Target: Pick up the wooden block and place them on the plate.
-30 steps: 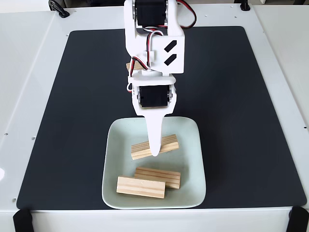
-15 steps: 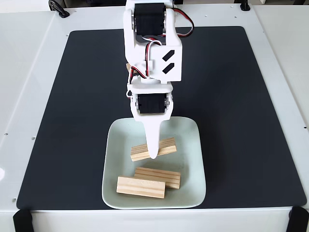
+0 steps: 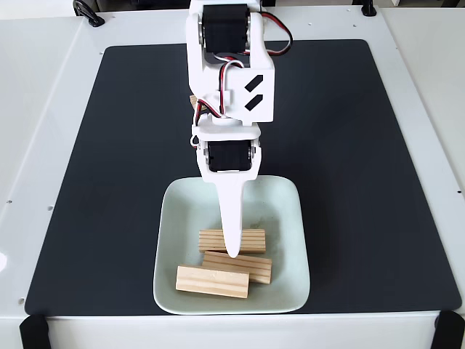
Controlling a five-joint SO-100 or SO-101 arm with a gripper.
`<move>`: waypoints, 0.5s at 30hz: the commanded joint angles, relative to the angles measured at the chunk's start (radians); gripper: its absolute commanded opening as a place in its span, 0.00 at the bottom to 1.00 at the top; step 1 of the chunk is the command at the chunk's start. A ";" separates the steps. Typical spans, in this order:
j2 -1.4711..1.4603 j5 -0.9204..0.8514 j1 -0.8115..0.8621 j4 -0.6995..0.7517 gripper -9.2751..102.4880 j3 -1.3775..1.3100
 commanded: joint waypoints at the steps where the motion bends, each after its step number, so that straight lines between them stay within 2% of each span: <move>1: 0.029 0.005 0.009 0.038 0.36 -0.057; 7: 0.120 0.006 0.000 0.114 0.08 -0.038; 15: 0.302 -0.008 -0.040 0.137 0.08 -0.005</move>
